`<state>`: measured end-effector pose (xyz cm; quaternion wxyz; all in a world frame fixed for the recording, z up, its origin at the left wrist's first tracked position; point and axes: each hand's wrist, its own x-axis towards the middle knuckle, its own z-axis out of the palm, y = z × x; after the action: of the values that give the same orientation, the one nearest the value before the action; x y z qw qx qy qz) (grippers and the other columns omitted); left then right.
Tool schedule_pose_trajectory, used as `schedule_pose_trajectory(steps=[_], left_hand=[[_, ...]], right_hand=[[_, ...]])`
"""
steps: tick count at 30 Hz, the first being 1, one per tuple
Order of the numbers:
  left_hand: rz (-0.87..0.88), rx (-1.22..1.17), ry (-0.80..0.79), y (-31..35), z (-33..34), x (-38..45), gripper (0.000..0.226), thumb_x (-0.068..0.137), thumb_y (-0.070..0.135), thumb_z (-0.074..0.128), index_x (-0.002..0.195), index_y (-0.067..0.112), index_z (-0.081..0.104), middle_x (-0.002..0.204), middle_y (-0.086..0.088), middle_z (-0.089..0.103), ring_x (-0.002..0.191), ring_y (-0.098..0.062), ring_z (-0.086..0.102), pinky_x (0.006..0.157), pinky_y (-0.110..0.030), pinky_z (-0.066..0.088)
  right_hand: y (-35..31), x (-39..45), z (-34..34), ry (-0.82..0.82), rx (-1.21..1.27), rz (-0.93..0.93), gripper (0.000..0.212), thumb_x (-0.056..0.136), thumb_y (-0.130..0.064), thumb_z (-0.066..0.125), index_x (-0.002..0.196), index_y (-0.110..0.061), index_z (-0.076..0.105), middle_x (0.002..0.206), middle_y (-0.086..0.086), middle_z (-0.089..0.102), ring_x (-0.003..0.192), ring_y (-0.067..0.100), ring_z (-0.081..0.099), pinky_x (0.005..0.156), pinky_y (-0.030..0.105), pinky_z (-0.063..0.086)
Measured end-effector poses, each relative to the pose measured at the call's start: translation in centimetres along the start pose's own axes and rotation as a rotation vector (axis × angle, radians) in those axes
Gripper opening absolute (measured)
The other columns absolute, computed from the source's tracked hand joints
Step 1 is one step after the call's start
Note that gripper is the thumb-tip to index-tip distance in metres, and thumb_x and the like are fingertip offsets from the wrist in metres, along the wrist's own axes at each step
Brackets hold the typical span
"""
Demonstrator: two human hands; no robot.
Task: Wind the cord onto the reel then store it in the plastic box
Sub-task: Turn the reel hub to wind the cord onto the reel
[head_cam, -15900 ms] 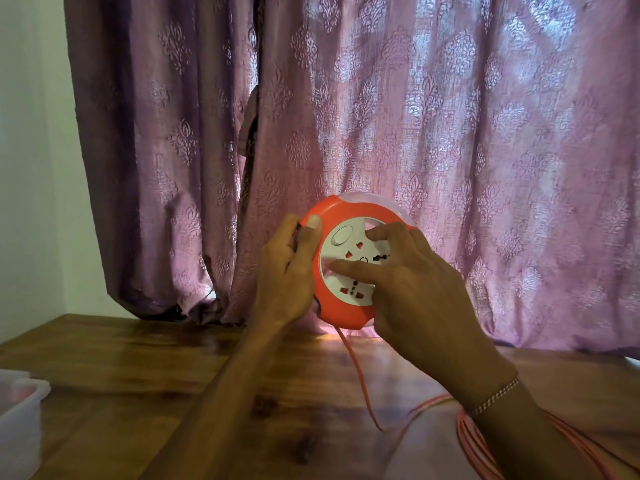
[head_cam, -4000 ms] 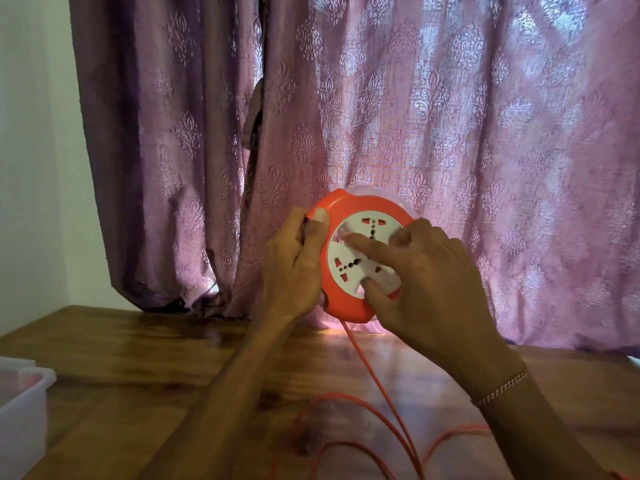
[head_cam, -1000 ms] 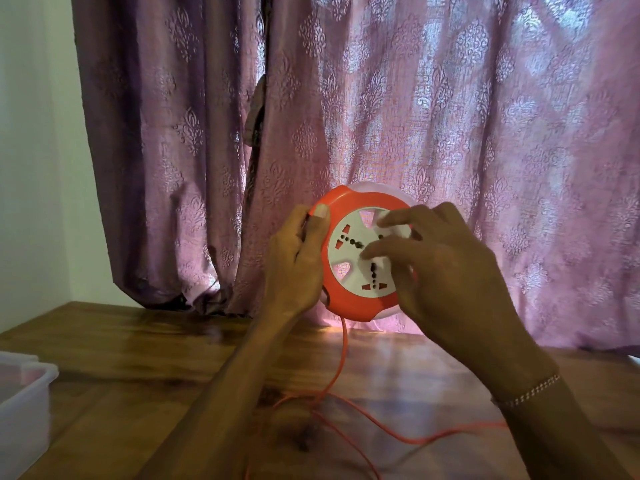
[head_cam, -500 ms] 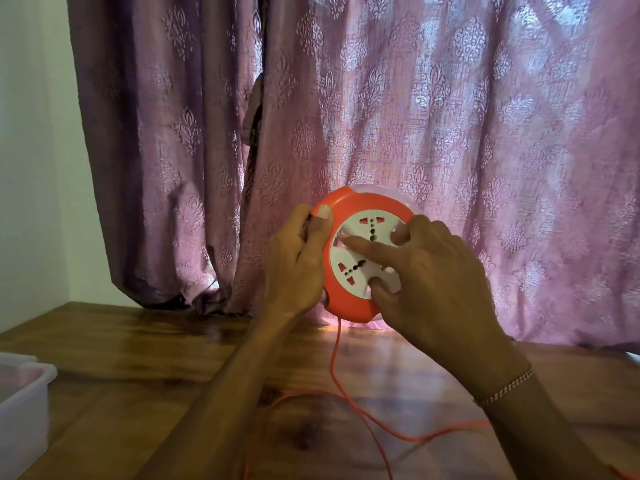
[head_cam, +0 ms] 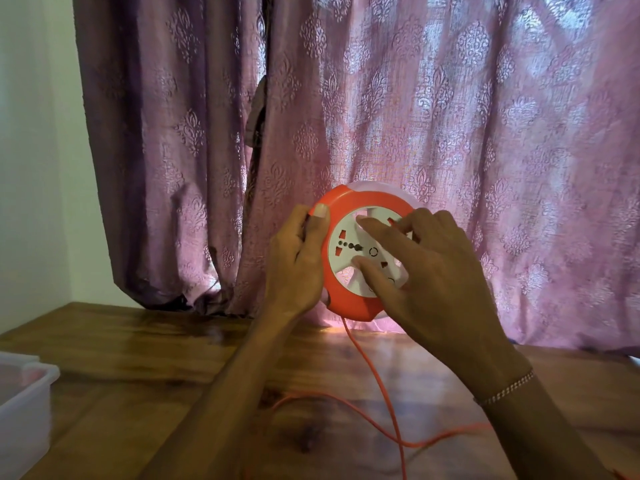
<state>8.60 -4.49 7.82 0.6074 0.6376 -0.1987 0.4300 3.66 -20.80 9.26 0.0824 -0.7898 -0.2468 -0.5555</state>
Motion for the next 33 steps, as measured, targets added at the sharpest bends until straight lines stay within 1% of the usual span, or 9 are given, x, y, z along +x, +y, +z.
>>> schedule_pose_trajectory(steps=[2,5,12,17,20,23,27,30,33], left_hand=[[-0.006,0.002,-0.005,-0.1,-0.1,0.1,0.052,0.096,0.060,0.045,0.090,0.010,0.057,0.085,-0.021,0.069,0.083,-0.046,0.066,0.071,-0.062,0.055],[-0.018,0.001,0.006,-0.1,-0.2,0.2,0.050,0.096,0.061,0.044,0.089,0.013,0.057,0.085,-0.020,0.069,0.084,-0.045,0.067,0.072,-0.063,0.056],[-0.008,0.000,0.012,0.1,-0.3,0.2,0.057,0.096,0.061,0.043,0.092,0.005,0.056,0.087,-0.024,0.067,0.082,-0.046,0.066,0.071,-0.063,0.055],[0.003,0.011,0.013,0.0,-0.3,0.3,0.051,0.096,0.060,0.045,0.090,0.011,0.056,0.087,-0.024,0.068,0.083,-0.046,0.066,0.071,-0.062,0.055],[0.024,0.031,0.016,-0.1,-0.2,0.3,0.043,0.099,0.056,0.045,0.084,0.016,0.055,0.082,-0.019,0.067,0.080,-0.042,0.065,0.070,-0.060,0.054],[0.030,0.064,0.006,-0.1,-0.1,0.2,0.044,0.099,0.057,0.044,0.081,0.016,0.051,0.073,-0.012,0.062,0.072,-0.036,0.062,0.069,-0.060,0.052],[0.022,0.096,-0.011,0.0,0.1,-0.1,0.043,0.101,0.050,0.045,0.083,0.012,0.052,0.068,-0.002,0.057,0.064,-0.020,0.053,0.067,-0.054,0.051],[0.017,0.089,-0.022,0.2,0.2,-0.3,0.044,0.101,0.051,0.044,0.083,0.012,0.053,0.073,-0.011,0.063,0.069,-0.030,0.061,0.068,-0.055,0.053],[0.002,0.054,-0.026,0.1,0.2,-0.3,0.043,0.101,0.048,0.044,0.084,0.010,0.054,0.078,-0.015,0.066,0.075,-0.035,0.065,0.068,-0.054,0.055]], right_hand=[[0.2,0.0,-0.3,0.003,0.013,-0.090,0.032,0.090,-0.021,0.050,0.114,-0.022,0.071,0.116,0.007,0.063,0.094,0.030,0.051,0.077,0.045,0.045],[0.4,-0.1,-0.5,-0.080,-0.008,-0.190,0.048,0.077,-0.020,0.034,0.097,-0.033,0.076,0.134,0.005,0.059,0.102,0.030,0.050,0.079,0.041,0.041],[-0.1,-0.2,-0.6,-0.170,-0.170,-0.241,0.046,0.070,-0.013,0.059,0.106,-0.035,0.077,0.140,0.009,0.058,0.106,0.034,0.044,0.077,0.041,0.027],[-0.1,-0.2,-0.6,-0.184,-0.245,-0.221,0.052,0.074,-0.017,0.048,0.112,-0.042,0.074,0.138,0.008,0.057,0.101,0.036,0.049,0.072,0.040,0.026],[-0.1,-0.2,-0.4,-0.151,-0.244,-0.159,0.054,0.081,-0.025,0.037,0.120,-0.047,0.067,0.131,0.011,0.058,0.101,0.036,0.051,0.072,0.041,0.032],[0.0,-0.4,-0.1,-0.128,-0.218,-0.049,0.056,0.080,-0.026,0.065,0.131,-0.048,0.058,0.111,0.013,0.059,0.093,0.035,0.053,0.072,0.042,0.041],[-0.5,-0.4,-0.1,-0.090,-0.164,0.173,0.061,0.079,-0.068,0.056,0.133,-0.041,0.059,0.085,0.006,0.068,0.077,0.032,0.063,0.068,0.037,0.048],[-0.8,-0.2,-0.2,-0.038,-0.164,0.205,0.067,0.080,-0.075,0.049,0.127,-0.030,0.065,0.071,-0.002,0.072,0.068,0.027,0.067,0.061,0.031,0.048],[-0.5,-0.1,-0.3,-0.037,-0.130,0.168,0.058,0.084,-0.066,0.055,0.124,-0.027,0.067,0.078,-0.002,0.073,0.078,0.026,0.066,0.068,0.034,0.048]])
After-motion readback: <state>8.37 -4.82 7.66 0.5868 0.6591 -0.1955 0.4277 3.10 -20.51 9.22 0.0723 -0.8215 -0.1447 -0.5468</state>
